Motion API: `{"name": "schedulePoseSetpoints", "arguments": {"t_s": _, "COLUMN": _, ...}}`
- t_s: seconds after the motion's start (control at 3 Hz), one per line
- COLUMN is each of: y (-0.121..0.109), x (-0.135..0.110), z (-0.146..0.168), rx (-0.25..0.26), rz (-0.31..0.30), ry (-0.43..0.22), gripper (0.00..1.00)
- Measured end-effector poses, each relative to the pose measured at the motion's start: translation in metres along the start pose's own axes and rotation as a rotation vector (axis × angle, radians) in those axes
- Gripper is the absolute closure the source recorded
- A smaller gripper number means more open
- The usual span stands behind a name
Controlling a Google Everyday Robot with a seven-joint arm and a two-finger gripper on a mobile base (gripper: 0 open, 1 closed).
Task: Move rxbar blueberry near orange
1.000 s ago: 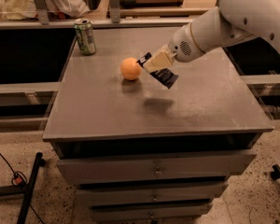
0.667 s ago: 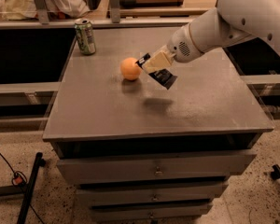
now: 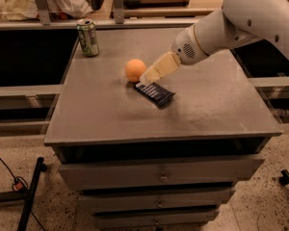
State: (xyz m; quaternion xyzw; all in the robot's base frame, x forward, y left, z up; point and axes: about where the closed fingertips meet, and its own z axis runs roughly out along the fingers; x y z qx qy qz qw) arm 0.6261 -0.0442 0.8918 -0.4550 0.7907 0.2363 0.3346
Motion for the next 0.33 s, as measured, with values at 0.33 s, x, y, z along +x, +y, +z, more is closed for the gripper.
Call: {"name": "schedulePoseSetpoints", "arguments": {"t_s": 0.33, "y": 0.0, "x": 0.0, "z": 0.0001, "rx": 0.0, "rz": 0.0, "ry": 0.0, "gripper": 0.0}}
